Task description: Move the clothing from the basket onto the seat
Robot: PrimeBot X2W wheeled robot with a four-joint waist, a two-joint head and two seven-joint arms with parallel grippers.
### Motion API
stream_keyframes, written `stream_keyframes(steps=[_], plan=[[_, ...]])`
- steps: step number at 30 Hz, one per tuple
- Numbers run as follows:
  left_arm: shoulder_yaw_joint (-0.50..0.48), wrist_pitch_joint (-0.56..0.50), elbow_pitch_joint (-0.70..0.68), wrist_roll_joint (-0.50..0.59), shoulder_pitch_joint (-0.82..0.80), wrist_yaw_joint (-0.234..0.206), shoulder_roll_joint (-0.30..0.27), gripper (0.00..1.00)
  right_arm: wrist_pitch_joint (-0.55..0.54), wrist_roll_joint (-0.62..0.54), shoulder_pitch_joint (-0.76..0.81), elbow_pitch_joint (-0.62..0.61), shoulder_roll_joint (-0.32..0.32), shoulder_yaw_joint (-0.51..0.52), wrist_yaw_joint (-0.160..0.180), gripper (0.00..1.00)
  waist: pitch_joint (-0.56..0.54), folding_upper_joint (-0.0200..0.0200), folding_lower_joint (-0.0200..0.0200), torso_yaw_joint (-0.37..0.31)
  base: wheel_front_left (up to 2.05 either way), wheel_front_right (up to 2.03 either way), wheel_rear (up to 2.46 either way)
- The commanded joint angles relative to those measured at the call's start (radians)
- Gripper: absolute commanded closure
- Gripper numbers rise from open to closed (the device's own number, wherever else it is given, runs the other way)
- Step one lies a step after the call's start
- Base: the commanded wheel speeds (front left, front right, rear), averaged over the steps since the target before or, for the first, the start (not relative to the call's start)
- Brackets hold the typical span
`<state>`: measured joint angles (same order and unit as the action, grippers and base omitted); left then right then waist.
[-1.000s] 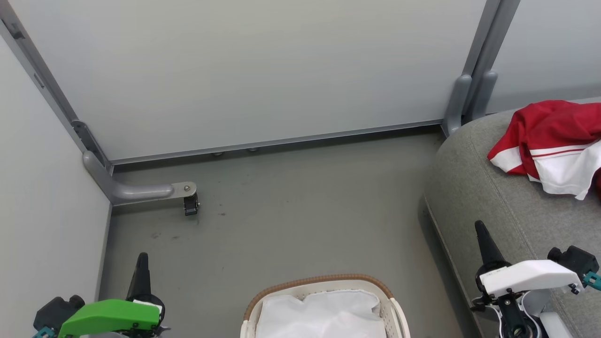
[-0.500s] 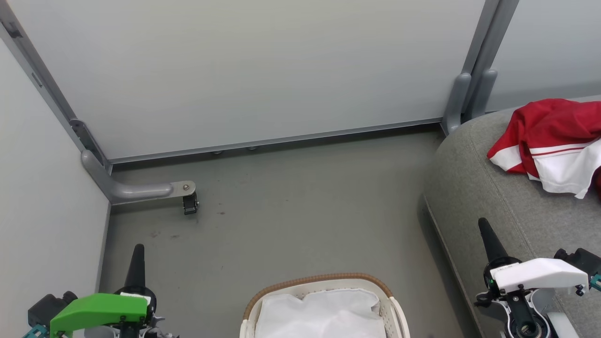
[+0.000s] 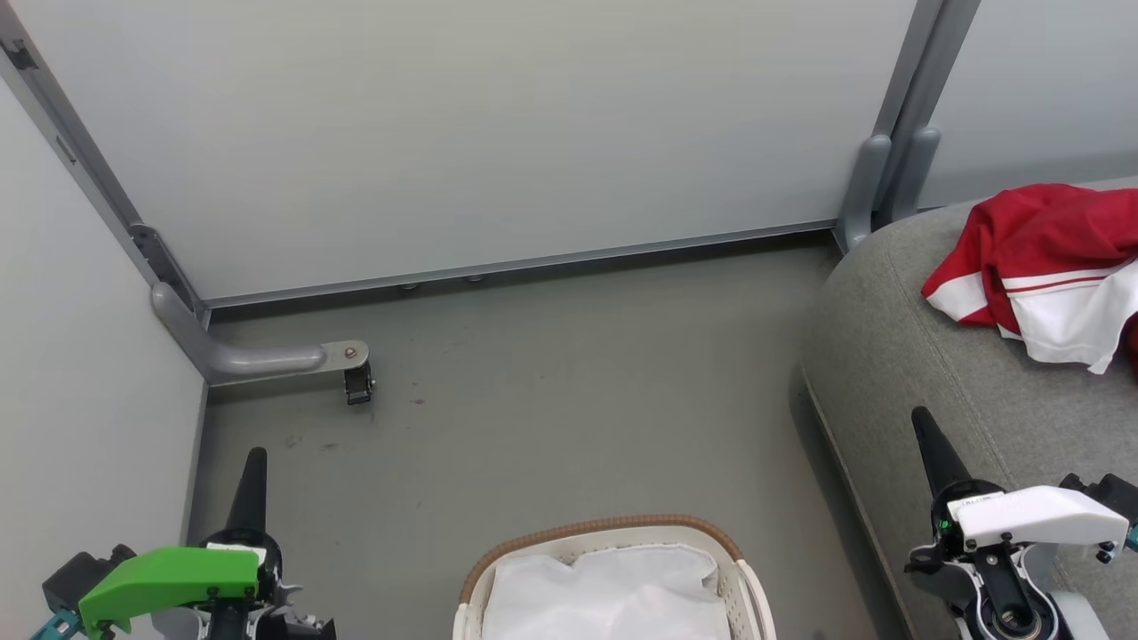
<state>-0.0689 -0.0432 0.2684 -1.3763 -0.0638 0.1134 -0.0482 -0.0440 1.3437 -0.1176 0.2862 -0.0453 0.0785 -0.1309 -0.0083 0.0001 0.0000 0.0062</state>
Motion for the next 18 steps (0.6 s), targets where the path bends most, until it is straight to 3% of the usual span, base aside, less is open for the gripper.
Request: stream_keyframes(steps=[1, 18], plan=[[-0.008, -0.007, -0.007, -0.021, -0.025, 0.005, -0.003, 1.0, -0.006, 0.023, 0.004, -0.012, -0.006, 0.005, 0.0, 1.0, 0.0, -0.0001, 0.0, 0.0, 0.0, 0.0, 0.0], [-0.028, -0.042, -0.018, -0.134, -0.04, 0.012, -0.003, 1.0, -0.042, 0.152, 0.009, -0.029, -0.007, 0.023, 0.0, 1.0, 0.006, -0.0001, 0.0, -0.003, 0.0, 0.0, 0.0]])
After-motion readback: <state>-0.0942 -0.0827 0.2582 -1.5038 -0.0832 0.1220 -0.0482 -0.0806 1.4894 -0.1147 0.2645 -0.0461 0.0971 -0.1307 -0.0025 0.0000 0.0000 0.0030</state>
